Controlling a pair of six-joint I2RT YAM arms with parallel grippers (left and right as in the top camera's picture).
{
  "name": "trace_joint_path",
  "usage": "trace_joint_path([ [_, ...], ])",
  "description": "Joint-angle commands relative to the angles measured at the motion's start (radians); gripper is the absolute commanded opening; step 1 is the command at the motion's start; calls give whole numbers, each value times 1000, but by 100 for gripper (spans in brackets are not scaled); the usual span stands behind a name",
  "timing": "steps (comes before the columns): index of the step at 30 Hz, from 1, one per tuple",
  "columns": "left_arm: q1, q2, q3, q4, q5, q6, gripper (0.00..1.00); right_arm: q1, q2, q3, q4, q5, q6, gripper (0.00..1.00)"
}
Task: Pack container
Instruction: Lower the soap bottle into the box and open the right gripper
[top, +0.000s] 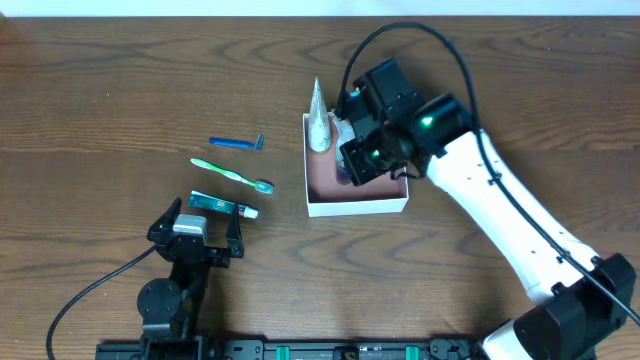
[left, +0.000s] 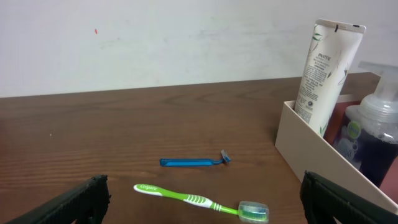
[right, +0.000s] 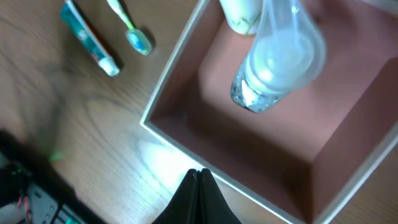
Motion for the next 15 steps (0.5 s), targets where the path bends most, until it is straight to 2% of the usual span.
trace_joint_path([
  [1, 5, -5, -19, -32, 14, -1, 98, 14, 7, -80, 45, 32, 64, 2],
  [15, 5, -5, -19, -32, 14, -1, 98, 14, 7, -338, 383, 41, 146, 2],
])
